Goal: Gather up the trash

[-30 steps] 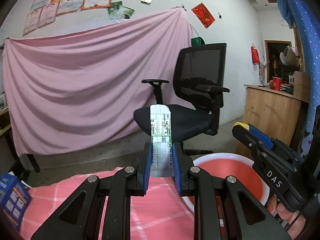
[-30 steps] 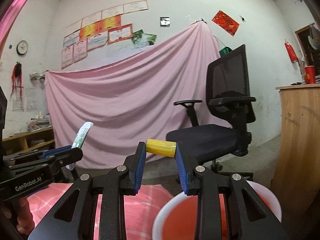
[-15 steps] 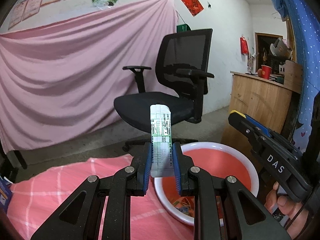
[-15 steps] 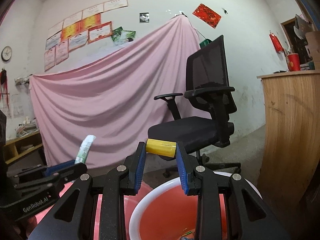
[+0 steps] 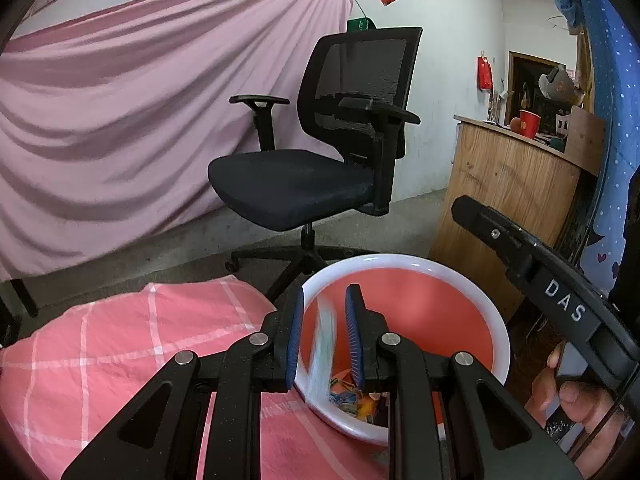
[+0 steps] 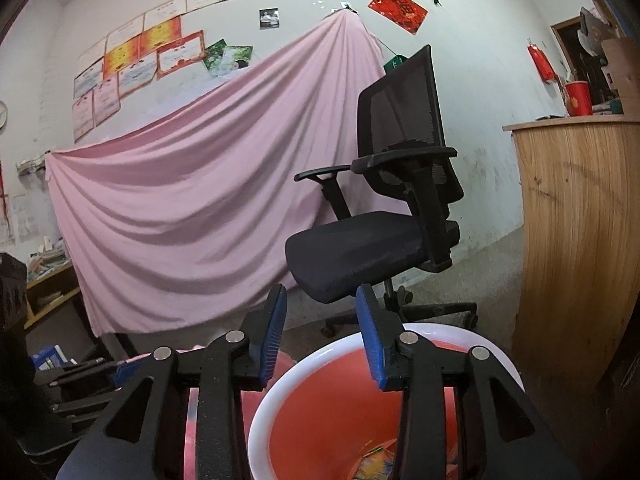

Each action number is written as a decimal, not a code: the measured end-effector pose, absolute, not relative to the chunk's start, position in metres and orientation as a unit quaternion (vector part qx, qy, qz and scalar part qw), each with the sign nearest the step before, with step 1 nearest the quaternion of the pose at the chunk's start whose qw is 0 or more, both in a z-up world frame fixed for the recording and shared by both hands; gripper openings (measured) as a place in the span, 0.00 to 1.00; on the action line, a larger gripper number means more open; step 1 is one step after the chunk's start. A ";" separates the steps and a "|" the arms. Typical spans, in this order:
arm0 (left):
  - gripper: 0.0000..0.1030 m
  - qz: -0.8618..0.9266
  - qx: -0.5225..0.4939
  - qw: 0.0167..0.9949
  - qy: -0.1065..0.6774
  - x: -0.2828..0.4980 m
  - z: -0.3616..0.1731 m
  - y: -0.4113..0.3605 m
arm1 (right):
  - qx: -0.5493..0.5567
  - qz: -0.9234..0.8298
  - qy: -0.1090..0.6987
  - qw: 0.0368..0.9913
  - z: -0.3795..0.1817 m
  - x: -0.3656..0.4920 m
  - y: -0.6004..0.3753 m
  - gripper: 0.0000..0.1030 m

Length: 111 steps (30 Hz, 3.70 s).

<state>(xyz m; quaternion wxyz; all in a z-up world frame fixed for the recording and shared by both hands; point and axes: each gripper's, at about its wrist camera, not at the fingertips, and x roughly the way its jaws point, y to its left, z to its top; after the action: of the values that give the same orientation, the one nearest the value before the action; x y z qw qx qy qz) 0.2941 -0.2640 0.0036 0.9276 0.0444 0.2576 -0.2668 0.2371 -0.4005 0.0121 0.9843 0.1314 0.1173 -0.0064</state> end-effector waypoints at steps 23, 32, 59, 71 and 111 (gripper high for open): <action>0.21 -0.238 0.032 0.936 0.257 0.295 0.008 -0.240 | 0.124 -0.007 0.126 0.984 0.010 0.238 -0.396 0.38; 0.51 -0.205 0.013 0.949 0.238 0.285 0.023 -0.209 | 0.112 -0.010 0.122 0.986 0.013 0.234 -0.389 0.51; 0.96 -0.099 -0.048 0.972 0.206 0.237 0.020 -0.111 | 0.084 -0.029 0.103 0.991 0.007 0.206 -0.352 1.00; 0.96 -0.078 -0.043 0.975 0.205 0.193 0.006 -0.086 | 0.037 -0.009 0.094 0.995 0.006 0.174 -0.318 1.00; 0.96 -0.012 -0.043 0.987 0.157 0.039 0.003 0.008 | -0.018 0.025 0.103 0.994 0.014 0.052 -0.216 1.00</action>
<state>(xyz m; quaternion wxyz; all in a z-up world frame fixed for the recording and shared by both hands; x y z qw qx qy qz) 0.0391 0.0080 0.0026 0.9865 -0.0434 0.1574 -0.0123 0.0523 -0.2158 0.0138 0.9942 -0.0178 0.1034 0.0251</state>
